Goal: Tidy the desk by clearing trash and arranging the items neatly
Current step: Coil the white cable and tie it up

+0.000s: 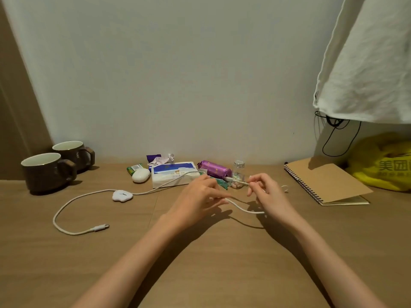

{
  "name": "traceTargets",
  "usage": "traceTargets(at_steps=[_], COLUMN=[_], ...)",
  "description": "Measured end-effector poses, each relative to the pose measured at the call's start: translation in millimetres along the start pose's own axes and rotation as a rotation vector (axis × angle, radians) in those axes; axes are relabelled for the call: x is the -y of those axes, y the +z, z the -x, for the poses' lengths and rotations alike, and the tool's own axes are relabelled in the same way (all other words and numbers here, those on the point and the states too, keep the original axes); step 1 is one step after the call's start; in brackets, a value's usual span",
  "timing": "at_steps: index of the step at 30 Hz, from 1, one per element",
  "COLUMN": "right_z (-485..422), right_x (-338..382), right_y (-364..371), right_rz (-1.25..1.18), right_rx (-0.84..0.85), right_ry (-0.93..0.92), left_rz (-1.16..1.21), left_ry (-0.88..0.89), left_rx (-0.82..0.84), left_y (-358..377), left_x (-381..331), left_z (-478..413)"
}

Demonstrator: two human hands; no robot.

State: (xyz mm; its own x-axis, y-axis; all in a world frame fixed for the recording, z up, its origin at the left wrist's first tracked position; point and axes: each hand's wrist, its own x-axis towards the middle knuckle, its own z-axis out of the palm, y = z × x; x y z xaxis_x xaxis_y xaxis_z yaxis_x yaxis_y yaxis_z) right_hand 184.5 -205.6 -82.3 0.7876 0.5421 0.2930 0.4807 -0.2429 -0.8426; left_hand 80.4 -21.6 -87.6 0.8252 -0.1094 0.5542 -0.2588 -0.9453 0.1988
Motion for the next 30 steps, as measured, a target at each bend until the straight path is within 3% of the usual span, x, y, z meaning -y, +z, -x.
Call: traceTargets(at_steps=[8, 13, 17, 22, 26, 30], right_z=[-24.0, -32.8, -34.4, -31.5, -30.2, -34.9], right_x=[31.5, 36.4, 36.2, 29.3, 29.3, 25.6], right_y=[31.1, 49.4, 57.7, 67.4, 71.6, 69.4], right_rz=[0.033, 0.004, -0.044, -0.132, -0.455, -0.624], right_rx=[0.052, 0.143, 0.197, 0.266, 0.468, 0.581], right_ry=[-0.090, -0.097, -0.097, 0.005, 0.268, 0.419], left_rz=[0.052, -0.024, -0.122, -0.138, -0.208, -0.291], left_ry=[-0.171, -0.297, -0.282, -0.236, -0.194, -0.097], left_rx=[-0.241, -0.206, -0.136, -0.131, -0.157, -0.184], left_y=[-16.0, -14.7, -13.8, -18.2, -21.6, -24.4], left_x=[32.6, 50.8, 60.2, 66.7, 64.0, 64.0], left_z=[-4.4, -1.8, 4.6, 7.9, 11.1, 9.5])
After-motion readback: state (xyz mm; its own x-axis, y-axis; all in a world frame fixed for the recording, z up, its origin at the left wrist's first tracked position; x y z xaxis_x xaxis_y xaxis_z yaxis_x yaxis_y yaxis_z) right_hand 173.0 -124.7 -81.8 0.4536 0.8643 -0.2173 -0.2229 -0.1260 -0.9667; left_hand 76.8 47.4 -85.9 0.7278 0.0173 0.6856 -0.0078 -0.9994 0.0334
